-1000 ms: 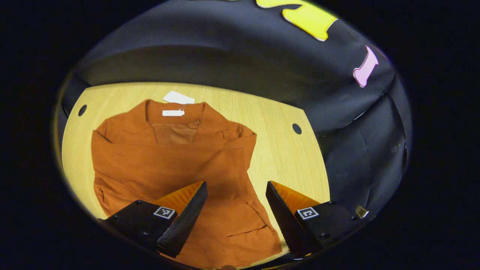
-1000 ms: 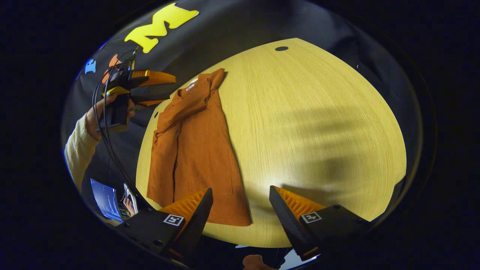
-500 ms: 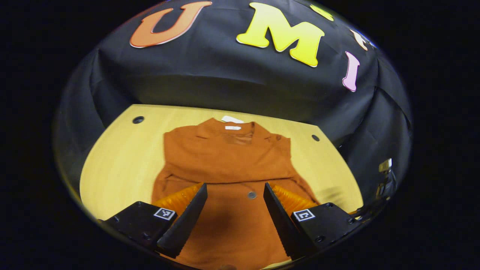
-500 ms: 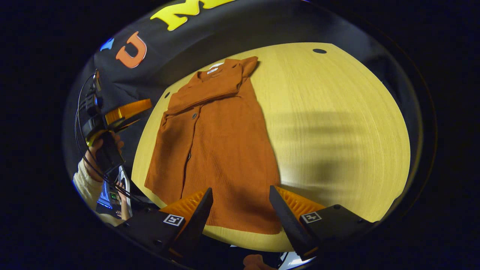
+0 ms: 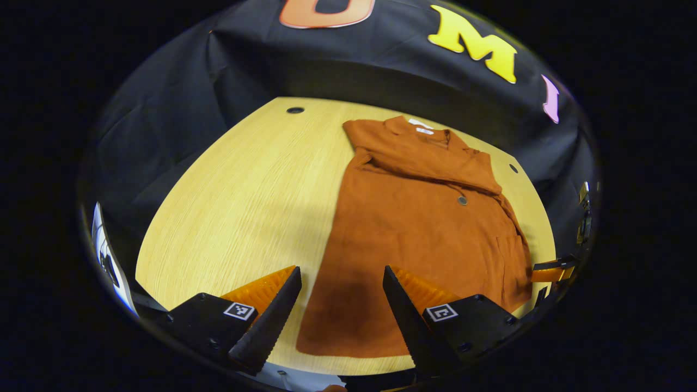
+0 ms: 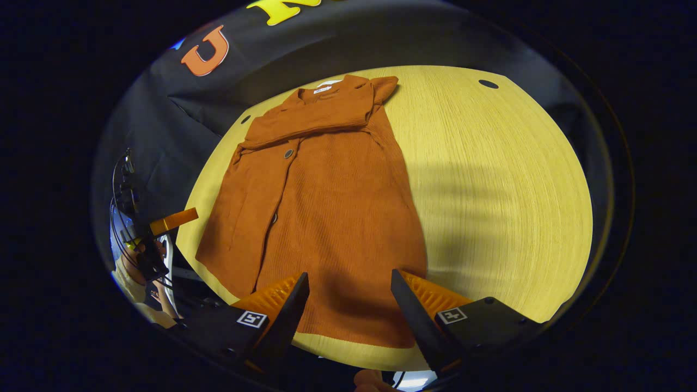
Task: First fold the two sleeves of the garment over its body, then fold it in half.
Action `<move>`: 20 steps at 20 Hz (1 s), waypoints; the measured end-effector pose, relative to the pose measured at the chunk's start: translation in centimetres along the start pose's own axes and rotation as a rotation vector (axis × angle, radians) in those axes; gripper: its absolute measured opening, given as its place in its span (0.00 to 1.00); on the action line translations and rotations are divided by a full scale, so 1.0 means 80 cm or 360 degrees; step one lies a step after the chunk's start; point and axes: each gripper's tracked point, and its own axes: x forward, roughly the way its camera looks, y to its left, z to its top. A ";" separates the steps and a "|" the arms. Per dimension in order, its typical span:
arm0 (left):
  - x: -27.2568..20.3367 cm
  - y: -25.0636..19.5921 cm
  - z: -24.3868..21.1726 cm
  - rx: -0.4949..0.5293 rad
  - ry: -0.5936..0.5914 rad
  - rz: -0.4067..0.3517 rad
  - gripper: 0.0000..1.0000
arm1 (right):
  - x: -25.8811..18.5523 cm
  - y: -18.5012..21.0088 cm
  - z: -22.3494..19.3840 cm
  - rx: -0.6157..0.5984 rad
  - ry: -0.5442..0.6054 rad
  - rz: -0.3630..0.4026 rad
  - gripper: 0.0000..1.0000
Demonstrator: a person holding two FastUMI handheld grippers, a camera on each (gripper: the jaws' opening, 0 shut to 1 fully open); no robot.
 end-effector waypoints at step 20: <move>-0.117 -0.075 -0.079 -0.0232 0.0974 -0.0560 0.92 | -0.028 -0.045 -0.082 0.0504 0.0608 0.0496 0.92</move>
